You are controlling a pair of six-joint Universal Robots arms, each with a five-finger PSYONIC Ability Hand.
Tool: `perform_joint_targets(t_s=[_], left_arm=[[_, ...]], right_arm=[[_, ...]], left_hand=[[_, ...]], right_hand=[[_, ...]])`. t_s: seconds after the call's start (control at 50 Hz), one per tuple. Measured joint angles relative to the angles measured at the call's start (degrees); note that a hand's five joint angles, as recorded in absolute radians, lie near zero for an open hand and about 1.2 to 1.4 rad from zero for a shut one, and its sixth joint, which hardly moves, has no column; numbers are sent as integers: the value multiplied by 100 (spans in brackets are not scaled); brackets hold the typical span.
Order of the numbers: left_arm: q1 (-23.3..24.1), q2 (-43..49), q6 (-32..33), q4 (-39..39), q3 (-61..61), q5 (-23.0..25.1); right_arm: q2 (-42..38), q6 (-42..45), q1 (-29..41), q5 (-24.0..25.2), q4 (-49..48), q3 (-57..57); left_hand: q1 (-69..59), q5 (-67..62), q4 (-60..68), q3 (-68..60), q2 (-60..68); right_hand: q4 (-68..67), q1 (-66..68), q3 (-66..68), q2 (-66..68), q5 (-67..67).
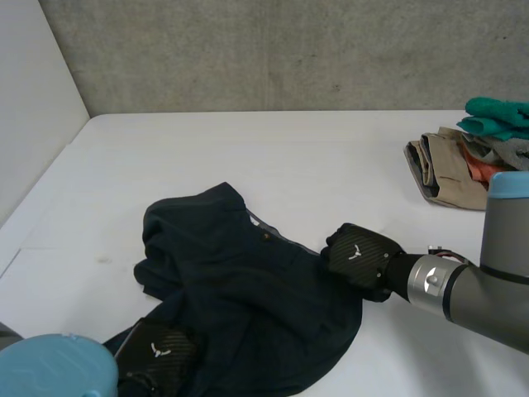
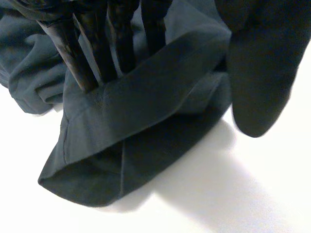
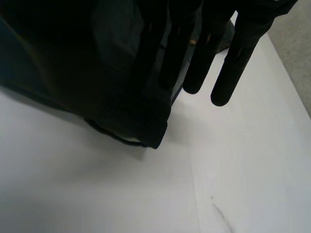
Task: Fold the laundry.
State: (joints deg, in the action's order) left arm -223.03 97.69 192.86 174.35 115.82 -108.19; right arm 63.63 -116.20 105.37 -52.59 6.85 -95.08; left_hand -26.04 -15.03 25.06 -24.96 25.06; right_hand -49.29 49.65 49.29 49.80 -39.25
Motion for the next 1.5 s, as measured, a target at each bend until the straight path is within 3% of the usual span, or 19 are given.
perform_joint_targets(t_s=[0.02,0.04,0.06,0.14,0.32,0.44,0.56,0.72,0.78,0.84,0.9,1.0,1.1,1.26,1.38,1.5], left_arm=[[-33,66,47,164,3,-5],[-53,98,80,276,2,-9],[-76,129,122,421,-1,-12],[-187,166,348,1021,-76,19],[-494,-522,734,1124,-832,477],[-658,-1251,574,540,-1371,911],[-734,-1190,406,99,-1314,1003],[-769,-1239,337,-1,-1210,809],[-765,-1412,334,25,-1212,776],[-752,-1570,333,50,-1219,770],[-741,-1688,332,53,-1230,770],[-769,-1944,328,-43,-1315,783],[-883,-2252,324,-234,-1558,860],[-1387,-2535,187,-667,-2283,1170],[-1805,-2258,-176,-881,-2656,1420],[-1926,-1236,-494,-839,-2917,1668]], right_arm=[[-40,-93,28,5,-131,-16],[-58,-150,45,5,-202,-22],[-73,-206,61,4,-262,-28],[-77,-457,116,-21,-491,-24],[661,-1158,69,-208,-375,321],[1244,-1609,12,-298,137,509],[948,-1188,-16,-276,387,394],[-43,-566,64,-251,293,339],[-359,-564,136,-250,132,371],[-552,-680,195,-256,-134,430],[-596,-1004,221,-282,-451,482],[-19,-1786,147,-317,-840,480],[1198,-2305,-178,-333,-726,526],[2898,-2475,-895,-415,957,1508],[2928,-2415,-1010,-451,2080,2228],[2092,-2139,-488,-793,2368,2521]], left_hand=[[-2001,-1676,1698,-1806,1820],[-2274,-1919,1945,-2050,2071],[-3721,-3403,3435,-3411,3459],[-4005,-4046,4328,-4279,4328],[-4005,-4046,4351,-4300,4335],[-4005,-4046,4353,-4300,4335],[-4005,-4046,4354,-4300,4342],[-4005,-4046,4355,-4308,4343],[-4006,-4046,4356,-4308,4343],[-4006,-4046,4356,-4308,4343],[-4005,-4046,4356,-4308,4343],[-4005,-4046,4357,-4308,4343],[-4005,-4046,4357,-4309,4343],[-4005,-4082,4360,-4339,4357],[-4005,-4149,4378,-4340,4357],[-4005,-4230,4379,-4340,4357]], right_hand=[[-904,890,895,906,-911],[-1360,1381,1347,1409,-1377],[-1632,1549,1614,1642,-1645],[-1902,1550,1848,1758,-1778],[-1916,1550,1852,1758,-1778],[2558,-2782,-2567,-2744,2699],[2947,-2933,-2913,-2896,3072],[2947,-2933,-2913,-2897,3071],[2450,-2463,-2439,-2484,2468],[-291,-276,304,342,-165],[-1704,976,1711,1713,-1506],[-1910,1228,1856,1771,-1778],[-1918,1228,1856,1771,-1795],[-1927,1228,1859,1771,-1843],[-1928,1228,1869,1771,-1853],[-1929,1307,1886,1770,-1853]])
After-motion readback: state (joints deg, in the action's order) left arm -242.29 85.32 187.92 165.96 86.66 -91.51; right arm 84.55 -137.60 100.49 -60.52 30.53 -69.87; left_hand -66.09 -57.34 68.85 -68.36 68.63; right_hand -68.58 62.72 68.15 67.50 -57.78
